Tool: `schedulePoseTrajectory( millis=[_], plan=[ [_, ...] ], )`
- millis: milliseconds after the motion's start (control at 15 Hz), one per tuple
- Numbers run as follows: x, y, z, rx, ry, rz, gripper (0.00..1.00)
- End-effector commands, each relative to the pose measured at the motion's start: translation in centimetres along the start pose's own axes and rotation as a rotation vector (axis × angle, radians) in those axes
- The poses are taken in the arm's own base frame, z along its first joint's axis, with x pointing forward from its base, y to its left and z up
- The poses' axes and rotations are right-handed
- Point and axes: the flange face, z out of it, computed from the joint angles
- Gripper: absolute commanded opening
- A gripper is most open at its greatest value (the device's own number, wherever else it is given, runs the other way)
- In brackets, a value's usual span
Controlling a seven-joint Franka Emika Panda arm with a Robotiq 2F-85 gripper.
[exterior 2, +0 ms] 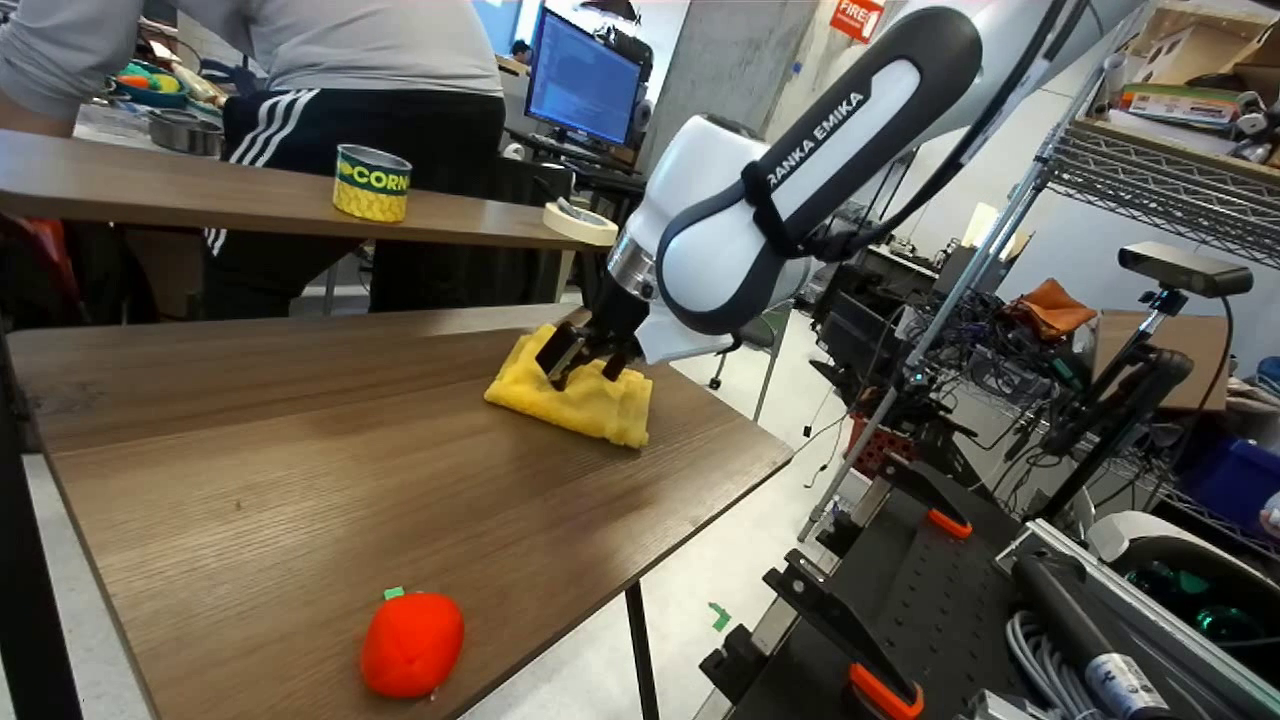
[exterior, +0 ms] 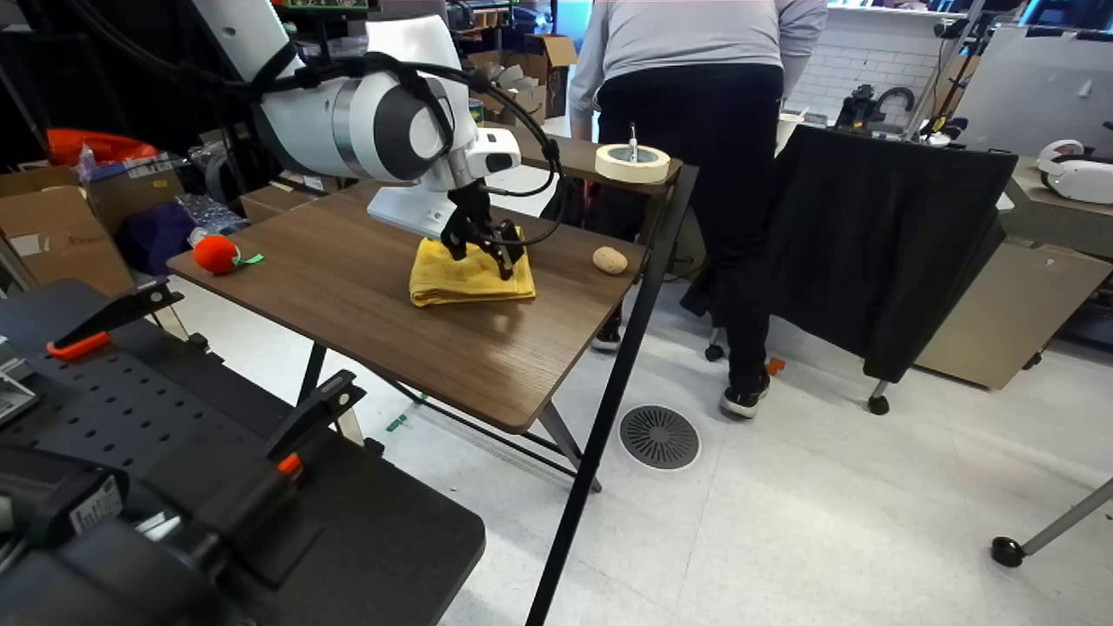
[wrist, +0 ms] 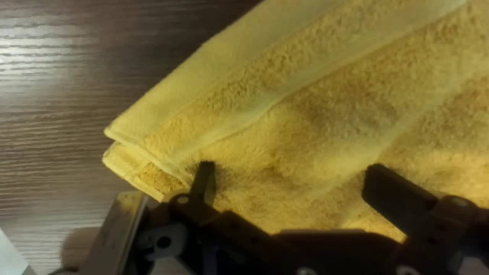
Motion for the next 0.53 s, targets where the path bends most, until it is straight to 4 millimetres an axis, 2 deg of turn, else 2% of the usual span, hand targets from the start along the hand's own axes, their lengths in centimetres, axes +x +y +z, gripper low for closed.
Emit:
schedulePoseTrajectory(
  millis=[0,67,333,467],
  plan=[
    [-0.9,-0.5,-0.4,-0.021,-0.178,0.021,1.00],
    [-0.1,0.1,-0.2,0.019,-0.091,-0.003,1.00],
    [-0.4,-0.5,-0.4,-0.015,-0.147,0.003,1.00],
    [-0.5,-0.5,0.7,0.016,-0.157,0.001,1.00]
  ],
)
